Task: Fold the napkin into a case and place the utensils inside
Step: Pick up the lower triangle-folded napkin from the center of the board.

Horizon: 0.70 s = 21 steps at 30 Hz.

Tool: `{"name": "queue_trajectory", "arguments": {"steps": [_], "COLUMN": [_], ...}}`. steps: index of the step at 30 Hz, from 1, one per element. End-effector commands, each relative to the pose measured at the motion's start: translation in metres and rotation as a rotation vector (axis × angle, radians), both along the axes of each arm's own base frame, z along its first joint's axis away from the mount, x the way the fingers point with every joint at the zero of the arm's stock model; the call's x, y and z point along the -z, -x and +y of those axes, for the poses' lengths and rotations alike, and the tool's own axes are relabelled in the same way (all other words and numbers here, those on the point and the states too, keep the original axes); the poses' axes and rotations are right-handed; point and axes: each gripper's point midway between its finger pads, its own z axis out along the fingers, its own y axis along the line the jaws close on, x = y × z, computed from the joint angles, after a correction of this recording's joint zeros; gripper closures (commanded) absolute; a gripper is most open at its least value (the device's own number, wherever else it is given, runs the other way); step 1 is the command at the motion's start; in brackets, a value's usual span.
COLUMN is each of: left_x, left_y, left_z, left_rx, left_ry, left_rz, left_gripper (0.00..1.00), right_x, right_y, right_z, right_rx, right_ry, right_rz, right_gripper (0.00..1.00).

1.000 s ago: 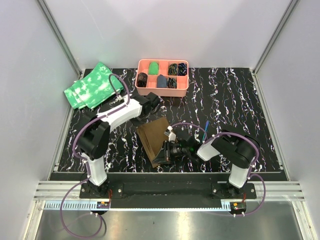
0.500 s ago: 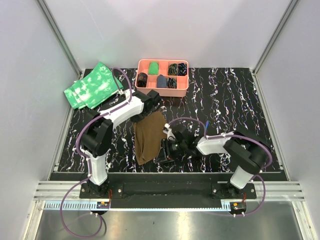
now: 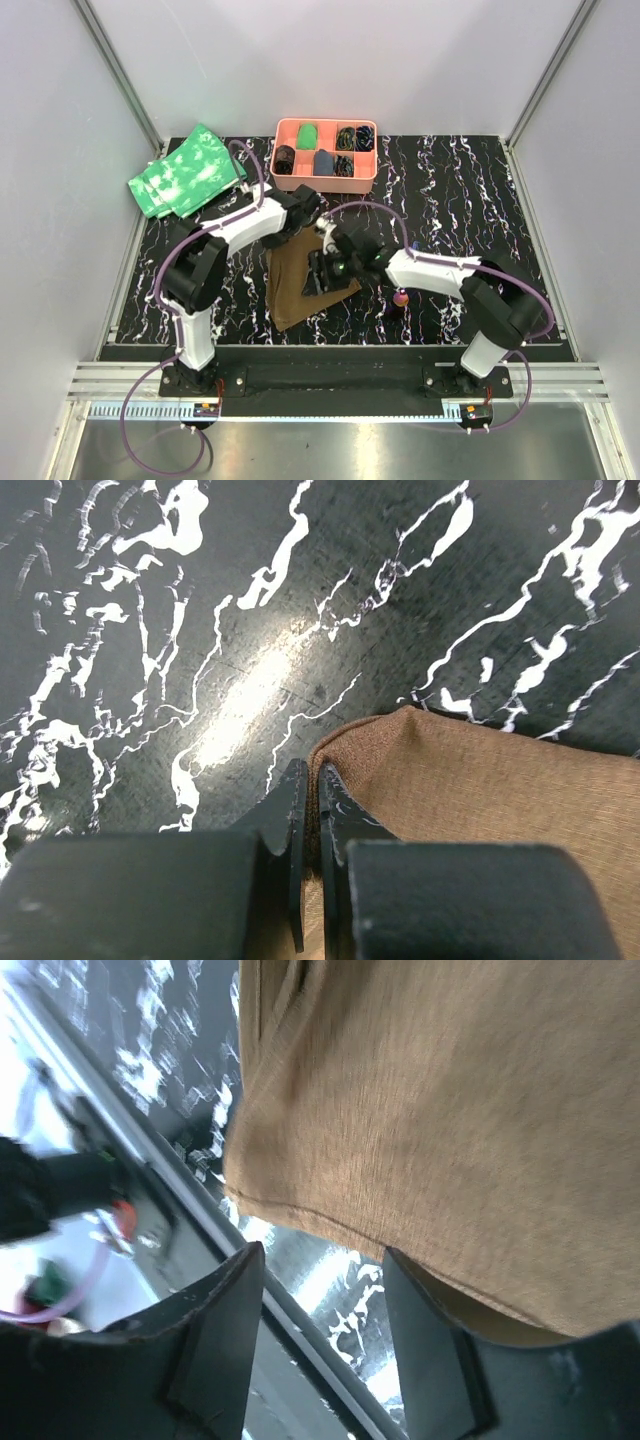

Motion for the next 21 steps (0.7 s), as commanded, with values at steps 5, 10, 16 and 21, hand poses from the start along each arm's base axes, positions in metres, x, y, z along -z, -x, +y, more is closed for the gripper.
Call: {"name": "queue_trajectory", "arguments": {"steps": [5, 10, 16, 21], "left_x": [0.003, 0.004, 0.011, 0.026], "left_y": [0.004, 0.018, 0.027, 0.033], "left_z": [-0.002, 0.008, 0.022, 0.028], "left_rx": [0.088, 0.131, 0.156, 0.158], "left_ry": [0.23, 0.311, 0.342, 0.404], "left_rz": [0.001, 0.025, 0.049, 0.062], "left_gripper": [1.0, 1.0, 1.0, 1.0], "right_x": [0.015, 0.028, 0.04, 0.043], "right_y": [0.024, 0.038, 0.056, 0.057], "right_z": [0.011, 0.032, 0.056, 0.062], "right_rx": [-0.108, -0.199, -0.317, -0.355], "right_ry": [0.172, 0.224, 0.372, 0.43], "right_rz": [-0.26, -0.34, -0.463, -0.489], "right_gripper": [0.27, 0.21, 0.2, 0.19]}}
